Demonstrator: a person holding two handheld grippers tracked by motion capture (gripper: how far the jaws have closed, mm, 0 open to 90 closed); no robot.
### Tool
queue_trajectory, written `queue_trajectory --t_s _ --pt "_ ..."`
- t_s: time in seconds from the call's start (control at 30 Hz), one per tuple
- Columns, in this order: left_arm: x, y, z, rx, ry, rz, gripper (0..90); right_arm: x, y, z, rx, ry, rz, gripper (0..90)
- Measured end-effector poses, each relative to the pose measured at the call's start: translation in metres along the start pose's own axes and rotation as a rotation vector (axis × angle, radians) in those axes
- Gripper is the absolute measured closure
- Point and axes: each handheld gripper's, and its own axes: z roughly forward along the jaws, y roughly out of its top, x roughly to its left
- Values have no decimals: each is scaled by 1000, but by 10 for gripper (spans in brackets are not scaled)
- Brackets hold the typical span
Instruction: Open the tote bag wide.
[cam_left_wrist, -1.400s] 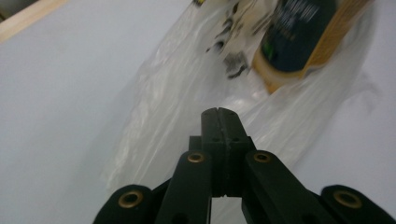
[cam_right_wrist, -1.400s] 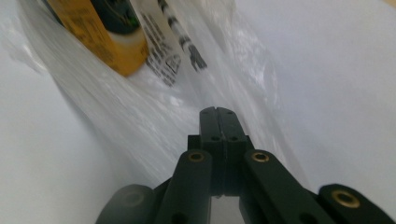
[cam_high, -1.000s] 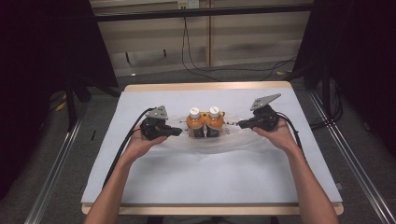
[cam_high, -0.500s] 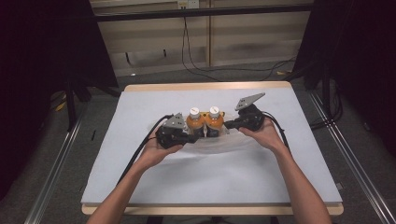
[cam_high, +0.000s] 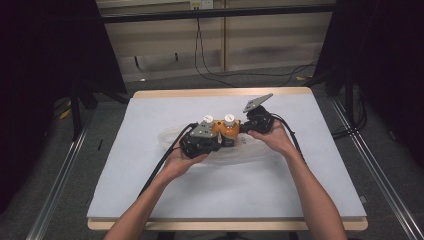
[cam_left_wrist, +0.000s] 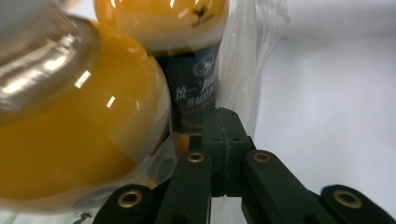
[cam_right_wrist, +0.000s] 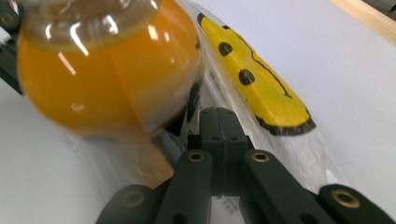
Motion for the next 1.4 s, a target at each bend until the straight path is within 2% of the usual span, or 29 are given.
queue_trajectory --t_s 0.03,0.17,0.27,0.3,0.33,0.4,0.43,0.53,0.57,0.6,0.67,0.77,0.83,0.93,1.0,1.13,1.2,1.23,1.27,1.33,1.37,1.4 --pt "0 -2 3 4 16 -3 900 0 1 2 -1 5 -5 900" --pt "0 -3 5 9 18 -1 900 -2 -2 11 3 6 3 900" --pt "-3 -2 6 -9 37 -2 900 -4 -3 15 14 6 7 900" --pt "-2 -1 7 -15 27 5 900 -5 -3 18 16 8 4 900" --pt "-5 0 9 -12 52 22 900 -6 -4 20 15 16 11 900" --pt "-2 0 10 -24 31 9 900 -6 -4 22 8 16 11 900" --pt "-1 0 10 -14 45 10 900 -6 -4 23 2 11 12 900" --pt "0 -3 12 3 43 -5 885 -5 -3 25 -1 9 9 900" --pt "-2 -5 15 12 59 10 884 -6 -3 25 1 18 15 900" --pt "-3 -8 20 31 57 10 888 -9 -4 27 3 27 21 900" --pt "-5 -10 23 34 60 19 896 -9 -4 28 11 25 23 900" --pt "-7 -11 28 55 42 20 900 -10 -6 34 23 32 25 900" --pt "-8 -12 29 57 46 18 900 -11 -7 35 25 31 34 900" --pt "-11 -15 33 77 27 33 900 -15 -8 42 43 29 51 900" --pt "-12 -17 35 92 31 41 900 -16 -9 46 57 27 63 900" --pt "-16 -21 40 113 15 41 900 -21 -12 52 72 22 85 900" --pt "-18 -22 42 130 10 53 900 -24 -13 54 78 19 96 900" --pt "-19 -23 42 119 6 54 900 -25 -12 56 86 14 101 900" --pt "-20 -23 42 123 -3 53 900 -26 -12 58 81 24 107 900" --pt "-20 -25 43 138 -1 53 900 -27 -10 62 105 19 117 900" --pt "-18 -26 43 127 -9 39 900 -27 -9 64 110 19 121 900" --pt "-18 -26 42 135 -7 31 900 -28 -8 66 120 13 127 900"
